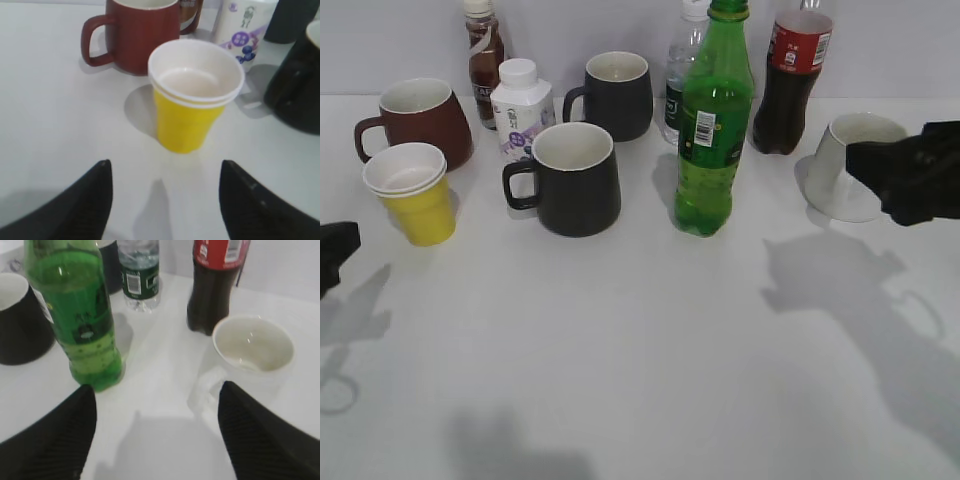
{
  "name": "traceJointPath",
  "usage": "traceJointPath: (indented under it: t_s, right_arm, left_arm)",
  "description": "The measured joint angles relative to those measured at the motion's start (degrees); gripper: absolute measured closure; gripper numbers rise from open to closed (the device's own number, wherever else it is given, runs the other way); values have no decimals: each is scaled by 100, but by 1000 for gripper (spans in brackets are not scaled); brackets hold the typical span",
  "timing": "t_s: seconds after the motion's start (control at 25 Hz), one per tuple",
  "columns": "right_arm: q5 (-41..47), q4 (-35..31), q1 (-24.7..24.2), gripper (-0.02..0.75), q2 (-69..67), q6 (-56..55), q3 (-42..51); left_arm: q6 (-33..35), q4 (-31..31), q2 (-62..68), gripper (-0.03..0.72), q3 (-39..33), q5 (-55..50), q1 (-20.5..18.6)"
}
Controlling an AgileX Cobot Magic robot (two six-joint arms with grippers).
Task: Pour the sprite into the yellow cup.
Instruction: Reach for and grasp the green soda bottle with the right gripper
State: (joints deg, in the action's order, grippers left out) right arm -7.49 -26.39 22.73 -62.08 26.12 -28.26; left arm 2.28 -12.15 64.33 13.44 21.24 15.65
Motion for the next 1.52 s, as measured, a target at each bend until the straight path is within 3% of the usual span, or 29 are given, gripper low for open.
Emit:
traceJointPath:
  t_s: [0.32, 0.64, 0.76, 0.96, 1.36, 1.52]
  right_arm:
    - [-888, 122, 368, 206, -632, -240, -66]
    - [-1571, 523, 392, 206, -974, -890, -98]
    - [-1648, 531, 398, 206, -1077, -1093, -98]
    - [-1933, 618, 398, 206, -1204, -1221, -98]
    - [-2626, 2263, 398, 204, -1826, -2460, -242]
    - [-2830, 2530, 398, 150, -2295, -2576, -392]
  left_arm:
    - [0, 647, 1260, 47, -141, 1927, 24]
    - [0, 923, 3238, 32, 37, 4409, 24]
    - [0, 1253, 3687, 32, 256, 4632, 24]
    - [0, 1215, 4068, 34, 678, 4695, 25]
    - [0, 1215, 4911, 50, 1570, 4673, 25]
    - [0, 1248, 5022, 97, 1730, 4711, 25]
